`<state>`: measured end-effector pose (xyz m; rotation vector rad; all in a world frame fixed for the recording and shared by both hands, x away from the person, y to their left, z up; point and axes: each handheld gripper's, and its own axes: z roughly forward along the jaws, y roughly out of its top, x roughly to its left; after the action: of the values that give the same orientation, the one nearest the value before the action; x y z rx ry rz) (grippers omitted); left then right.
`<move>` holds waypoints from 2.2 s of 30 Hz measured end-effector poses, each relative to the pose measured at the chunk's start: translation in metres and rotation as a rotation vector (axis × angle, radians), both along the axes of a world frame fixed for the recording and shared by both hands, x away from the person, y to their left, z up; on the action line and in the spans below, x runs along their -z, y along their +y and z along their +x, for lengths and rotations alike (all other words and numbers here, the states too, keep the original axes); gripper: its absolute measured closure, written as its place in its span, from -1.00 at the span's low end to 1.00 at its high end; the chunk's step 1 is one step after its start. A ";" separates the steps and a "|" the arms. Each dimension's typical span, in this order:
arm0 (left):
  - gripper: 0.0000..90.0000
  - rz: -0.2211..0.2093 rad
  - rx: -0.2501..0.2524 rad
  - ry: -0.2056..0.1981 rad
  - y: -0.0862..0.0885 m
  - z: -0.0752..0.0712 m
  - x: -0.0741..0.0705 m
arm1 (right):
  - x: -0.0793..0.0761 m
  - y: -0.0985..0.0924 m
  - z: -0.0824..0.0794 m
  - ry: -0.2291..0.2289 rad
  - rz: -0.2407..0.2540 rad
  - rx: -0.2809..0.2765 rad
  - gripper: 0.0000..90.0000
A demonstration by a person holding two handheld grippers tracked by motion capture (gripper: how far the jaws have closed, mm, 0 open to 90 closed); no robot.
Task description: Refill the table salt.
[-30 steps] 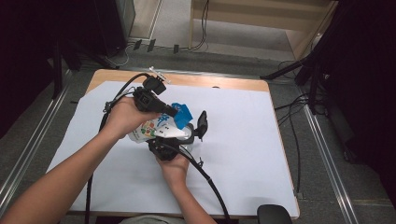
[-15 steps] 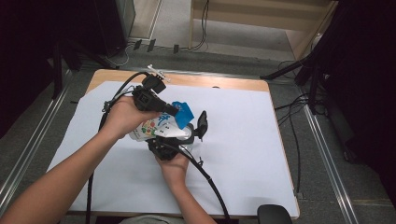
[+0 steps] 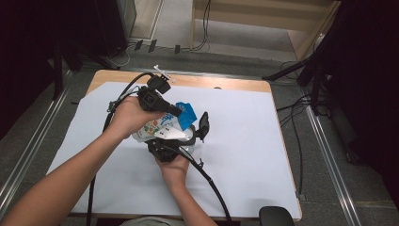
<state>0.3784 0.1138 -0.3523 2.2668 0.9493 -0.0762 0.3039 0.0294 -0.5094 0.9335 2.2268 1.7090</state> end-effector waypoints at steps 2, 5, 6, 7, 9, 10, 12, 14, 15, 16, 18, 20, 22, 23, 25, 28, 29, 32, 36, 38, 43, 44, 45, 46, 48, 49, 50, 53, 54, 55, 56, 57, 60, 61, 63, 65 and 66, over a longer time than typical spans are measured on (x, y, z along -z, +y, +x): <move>1.00 0.001 0.006 -0.002 -0.002 -0.001 0.000 | 0.000 -0.001 0.001 0.010 0.010 -0.001 1.00; 1.00 0.005 0.006 -0.007 -0.001 -0.003 -0.002 | -0.001 -0.001 0.000 0.000 0.013 -0.009 0.98; 1.00 0.005 0.006 -0.007 -0.001 -0.003 -0.002 | -0.001 -0.001 0.000 0.002 0.011 -0.009 0.97; 1.00 0.001 0.001 -0.010 0.000 -0.002 -0.003 | -0.001 -0.001 0.000 0.002 0.011 -0.009 0.97; 1.00 -0.012 0.005 -0.005 0.000 -0.002 -0.004 | 0.002 0.002 0.000 0.006 0.008 -0.010 0.92; 1.00 -0.015 0.005 -0.008 0.000 -0.002 -0.004 | 0.002 0.002 0.000 0.006 0.008 -0.010 0.92; 1.00 -0.010 0.012 -0.002 -0.002 -0.002 -0.003 | 0.002 0.003 0.000 -0.001 -0.001 -0.009 0.92; 1.00 -0.006 0.012 -0.001 -0.005 -0.002 -0.002 | 0.002 0.005 -0.001 -0.005 -0.008 -0.009 0.92; 1.00 -0.007 0.011 0.000 -0.006 -0.002 -0.002 | 0.002 0.005 -0.001 -0.014 -0.008 -0.010 0.92; 1.00 -0.006 0.010 -0.001 -0.006 -0.002 -0.001 | 0.001 0.005 -0.001 -0.012 -0.005 -0.010 0.92; 1.00 -0.002 0.013 -0.002 -0.005 -0.002 -0.001 | 0.001 0.004 -0.001 -0.011 -0.011 -0.008 0.90; 1.00 0.003 0.004 0.003 -0.003 -0.001 -0.002 | 0.003 0.004 0.000 -0.007 -0.019 -0.013 0.88; 1.00 -0.002 0.000 0.004 0.000 0.000 -0.001 | 0.003 0.005 -0.001 -0.005 -0.019 -0.017 0.85; 1.00 0.000 -0.004 0.009 0.000 0.000 -0.001 | 0.003 0.005 -0.002 -0.013 -0.019 -0.024 0.84; 1.00 0.004 -0.006 0.012 0.002 0.000 0.000 | 0.003 0.006 -0.002 -0.014 -0.020 -0.024 0.80; 1.00 0.009 -0.002 0.009 0.002 0.000 0.000 | 0.003 0.006 -0.002 -0.009 -0.018 -0.031 0.73; 1.00 0.010 -0.006 0.009 0.002 0.000 0.001 | 0.003 0.005 -0.002 -0.009 -0.019 -0.034 0.72; 1.00 0.013 -0.002 0.020 0.000 0.002 0.002 | 0.001 0.005 -0.003 -0.015 -0.009 -0.041 0.74; 1.00 0.018 0.002 0.029 -0.005 0.003 0.005 | -0.001 0.005 -0.004 -0.013 0.023 -0.048 0.78; 1.00 0.020 0.001 0.032 -0.007 0.003 0.005 | -0.002 0.004 -0.003 -0.005 0.029 -0.047 0.78; 1.00 0.027 0.000 0.035 -0.008 0.004 0.003 | 0.000 0.003 -0.002 0.001 0.030 -0.054 0.78; 1.00 0.028 0.001 0.035 -0.008 0.004 0.002 | 0.000 0.003 -0.002 -0.003 0.030 -0.055 0.75; 1.00 0.030 0.004 0.034 -0.007 0.004 0.000 | 0.000 0.003 -0.003 -0.006 0.029 -0.057 0.73; 1.00 0.034 0.008 0.030 -0.006 0.004 -0.001 | 0.001 0.004 -0.003 -0.010 0.017 -0.060 0.70; 1.00 0.033 -0.002 0.024 -0.004 0.004 -0.003 | 0.002 0.004 -0.004 -0.012 0.010 -0.062 0.69; 1.00 0.034 -0.005 0.026 -0.002 0.003 -0.003 | 0.002 0.004 -0.005 -0.011 0.003 -0.065 0.66; 1.00 0.033 -0.007 0.021 0.000 0.004 -0.003 | 0.003 0.004 -0.005 -0.013 -0.003 -0.069 0.64; 1.00 0.031 -0.012 0.019 0.006 0.003 -0.004 | 0.004 0.005 -0.007 -0.013 -0.013 -0.072 0.56; 1.00 0.030 -0.013 0.015 0.008 0.003 -0.005 | 0.004 0.005 -0.007 -0.017 -0.016 -0.074 0.55; 1.00 0.030 -0.018 0.010 0.011 0.003 -0.006 | 0.004 0.005 -0.007 -0.019 -0.017 -0.076 0.54; 1.00 0.022 -0.021 0.012 0.012 0.003 -0.006 | 0.004 0.005 -0.007 -0.017 -0.021 -0.076 0.52; 1.00 0.019 -0.024 0.004 0.015 0.003 -0.007 | 0.004 0.005 -0.007 -0.015 -0.023 -0.075 0.52; 1.00 0.014 -0.022 -0.009 0.019 0.002 -0.009 | 0.004 0.003 -0.008 -0.015 -0.033 -0.078 0.51; 1.00 0.014 -0.018 -0.018 0.020 0.001 -0.010 | 0.004 0.003 -0.008 -0.016 -0.037 -0.077 0.51; 1.00 0.008 -0.010 -0.021 0.022 -0.001 -0.012 | 0.004 0.002 -0.009 -0.018 -0.045 -0.073 0.50; 1.00 0.005 0.000 -0.031 0.024 -0.005 -0.015 | 0.005 0.002 -0.009 -0.013 -0.053 -0.065 0.50; 1.00 -0.001 0.005 -0.033 0.025 -0.006 -0.017 | 0.006 0.001 -0.008 -0.002 -0.055 -0.061 0.50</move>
<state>0.3722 0.1386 -0.3353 2.2633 0.9261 -0.0417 0.2956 0.0300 -0.5154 0.8588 2.3117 1.6632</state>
